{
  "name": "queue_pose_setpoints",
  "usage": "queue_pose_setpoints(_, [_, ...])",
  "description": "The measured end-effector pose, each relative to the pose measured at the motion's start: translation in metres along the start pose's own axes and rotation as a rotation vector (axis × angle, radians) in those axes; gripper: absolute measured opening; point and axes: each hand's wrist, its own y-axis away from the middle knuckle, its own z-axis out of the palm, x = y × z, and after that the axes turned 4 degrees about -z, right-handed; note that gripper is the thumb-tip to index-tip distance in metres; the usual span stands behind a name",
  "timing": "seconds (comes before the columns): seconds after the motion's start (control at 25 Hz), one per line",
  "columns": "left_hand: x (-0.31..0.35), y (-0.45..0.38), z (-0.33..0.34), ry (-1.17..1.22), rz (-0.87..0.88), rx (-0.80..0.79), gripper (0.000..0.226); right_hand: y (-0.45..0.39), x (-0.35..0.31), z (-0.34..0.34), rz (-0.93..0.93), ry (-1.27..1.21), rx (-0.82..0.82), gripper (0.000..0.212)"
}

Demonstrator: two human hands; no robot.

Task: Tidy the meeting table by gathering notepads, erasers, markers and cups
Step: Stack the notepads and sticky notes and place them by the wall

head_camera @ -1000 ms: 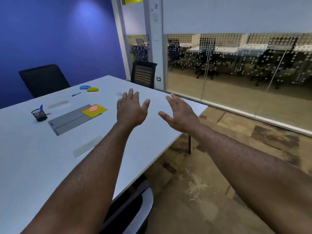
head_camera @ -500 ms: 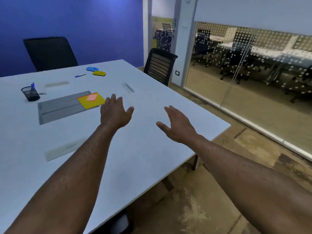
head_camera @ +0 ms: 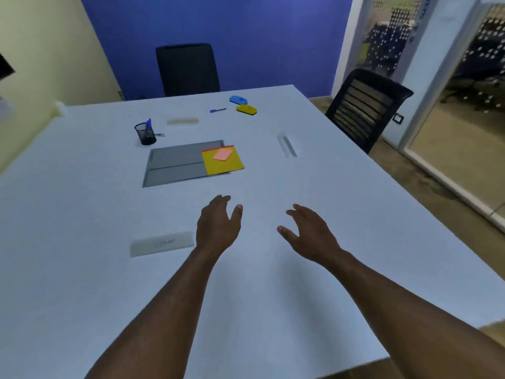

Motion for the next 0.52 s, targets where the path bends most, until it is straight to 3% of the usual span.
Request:
queue_pose_setpoints(0.28, [-0.016, -0.104, 0.078, 0.213, -0.275, 0.061, 0.049, -0.146, 0.060, 0.065, 0.047, -0.246, -0.160, 0.050])
queue_pose_setpoints(0.52, [-0.061, -0.219, 0.138, 0.193, -0.477, 0.057, 0.052, -0.280, 0.103, 0.122, 0.054, -0.336, -0.232, 0.044])
